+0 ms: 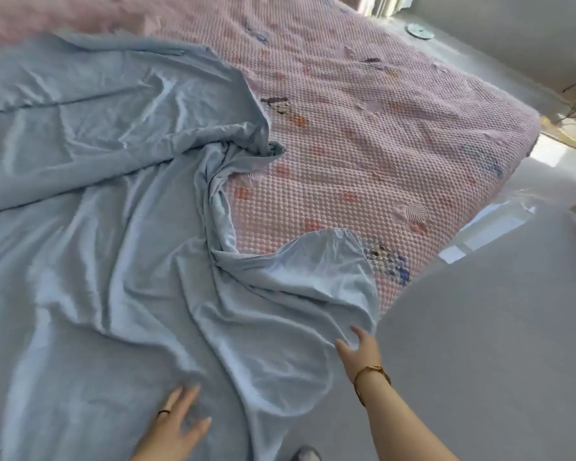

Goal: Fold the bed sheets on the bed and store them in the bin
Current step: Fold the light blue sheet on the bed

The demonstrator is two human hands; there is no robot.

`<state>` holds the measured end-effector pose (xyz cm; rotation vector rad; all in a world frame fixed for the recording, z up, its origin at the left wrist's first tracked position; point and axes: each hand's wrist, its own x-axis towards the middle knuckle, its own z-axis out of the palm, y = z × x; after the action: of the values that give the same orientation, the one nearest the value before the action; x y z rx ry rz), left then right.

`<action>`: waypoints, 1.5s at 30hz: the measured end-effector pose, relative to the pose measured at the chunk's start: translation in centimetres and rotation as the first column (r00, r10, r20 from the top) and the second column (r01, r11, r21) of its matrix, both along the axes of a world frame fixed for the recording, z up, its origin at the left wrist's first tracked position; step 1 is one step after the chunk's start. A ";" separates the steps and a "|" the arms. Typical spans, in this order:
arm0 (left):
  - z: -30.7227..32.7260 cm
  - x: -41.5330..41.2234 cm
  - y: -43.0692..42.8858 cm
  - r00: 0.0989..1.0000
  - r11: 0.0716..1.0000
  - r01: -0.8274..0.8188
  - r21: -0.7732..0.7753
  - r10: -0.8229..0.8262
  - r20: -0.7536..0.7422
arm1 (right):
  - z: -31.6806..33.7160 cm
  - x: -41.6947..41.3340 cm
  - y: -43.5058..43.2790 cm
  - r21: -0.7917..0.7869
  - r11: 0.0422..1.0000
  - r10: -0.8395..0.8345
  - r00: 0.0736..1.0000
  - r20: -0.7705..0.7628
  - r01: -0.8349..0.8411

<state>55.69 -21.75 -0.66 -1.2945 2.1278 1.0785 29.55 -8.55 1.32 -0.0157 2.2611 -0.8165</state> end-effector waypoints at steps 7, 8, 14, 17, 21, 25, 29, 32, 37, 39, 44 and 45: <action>-2.8 -3.5 3.5 0.954 0.989 0.027 -0.142 0.018 0.300 | -4.2 -8.1 -0.6 -0.171 0.954 -0.230 0.968 0.100 0.245; -2.6 -3.4 3.8 0.955 0.987 0.059 -0.150 -0.012 0.296 | -4.4 -8.4 -0.6 -0.160 0.947 -0.256 0.956 0.143 0.278; -1.7 -4.4 6.9 0.989 0.975 -0.019 -0.223 0.051 0.142 | -2.9 -7.3 0.0 -0.019 0.972 -0.219 0.936 0.275 0.233; -0.4 -4.6 8.9 0.990 0.980 -0.079 -0.184 0.098 0.099 | -0.9 -6.1 0.0 -0.083 0.972 -0.176 0.916 0.359 0.219; 3.5 -7.0 11.8 0.981 0.971 -0.187 -0.148 0.178 -0.070 | 3.6 -3.9 0.1 -0.296 0.888 -0.136 0.816 0.562 0.351; 7.5 -12.7 14.2 0.893 0.940 -0.301 -0.162 0.218 -0.393 | 8.4 -0.8 0.9 -0.513 0.798 0.093 0.777 0.623 0.315; 9.9 -14.7 15.6 0.743 0.785 -0.497 -0.370 0.165 -0.649 | 13.3 1.6 3.4 -0.675 0.656 0.239 0.755 0.611 0.338; 10.8 -12.5 16.0 0.799 0.685 -0.461 -0.565 0.043 -0.599 | 16.2 1.8 6.1 -0.759 0.558 0.258 0.799 0.544 0.337; 9.7 -5.8 16.6 0.865 0.748 -0.471 -0.468 0.290 -0.409 | 18.6 0.5 10.8 -0.819 0.460 0.056 0.909 0.413 0.343; 9.8 -3.6 16.9 0.829 0.726 -0.549 -0.413 0.413 -0.376 | 19.2 0.3 11.8 -0.825 0.475 0.005 0.937 0.350 0.306; 12.4 -0.3 17.5 0.516 0.601 -0.797 -0.065 0.621 -0.590 | 21.0 0.1 11.7 -0.779 0.615 -0.085 0.992 0.091 0.124; 13.1 0.4 17.4 0.508 0.607 -0.793 -0.059 0.604 -0.614 | 20.9 -0.4 11.7 -0.760 0.642 -0.096 0.994 0.052 0.101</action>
<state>56.06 -4.31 12.46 -2.4481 2.2492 1.6036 29.12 3.11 22.20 -0.2856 1.7460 -1.7831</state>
